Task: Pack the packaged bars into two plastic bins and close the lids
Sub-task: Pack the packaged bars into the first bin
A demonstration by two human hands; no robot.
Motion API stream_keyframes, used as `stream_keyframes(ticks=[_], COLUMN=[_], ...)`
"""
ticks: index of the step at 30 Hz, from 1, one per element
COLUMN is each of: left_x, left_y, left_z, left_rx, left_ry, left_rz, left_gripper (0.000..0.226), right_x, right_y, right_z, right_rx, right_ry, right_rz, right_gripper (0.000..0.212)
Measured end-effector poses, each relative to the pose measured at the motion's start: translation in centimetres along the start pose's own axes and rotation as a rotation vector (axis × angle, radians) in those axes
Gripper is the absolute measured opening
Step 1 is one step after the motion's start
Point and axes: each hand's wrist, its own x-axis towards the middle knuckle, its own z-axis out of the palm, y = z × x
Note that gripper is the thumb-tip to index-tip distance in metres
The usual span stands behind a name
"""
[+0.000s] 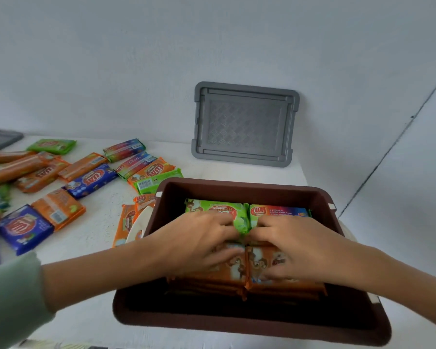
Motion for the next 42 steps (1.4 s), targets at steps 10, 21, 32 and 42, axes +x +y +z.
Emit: stream_keyframes(ticks=[10,21,32,42], left_x=[-6.1,-24.1,-30.3,-29.1], left_y=[-7.1,-15.1,-14.4,-14.7], left_z=[-6.4,-5.1,2.5,1.2], left_rx=[-0.003,0.063,-0.282,0.001], left_ry=[0.248,0.118,0.200,0.144], left_rz=[-0.530,-1.337,-1.805,-1.802], left_gripper=[0.035,0.040,0.077,0.064], right_x=[9.6,27.3,36.2,34.8], right_y=[-3.7,-15.5,-22.4,-21.8], right_z=[-6.0,-4.1,4.1,3.7], right_rx=[0.144,0.144,-0.212,-0.339], right_ry=[0.319,0.217,-0.126,-0.249], right_rz=[-0.184,-0.475,-0.540,-0.572], right_gripper=[0.045,0.046,0.077,0.085])
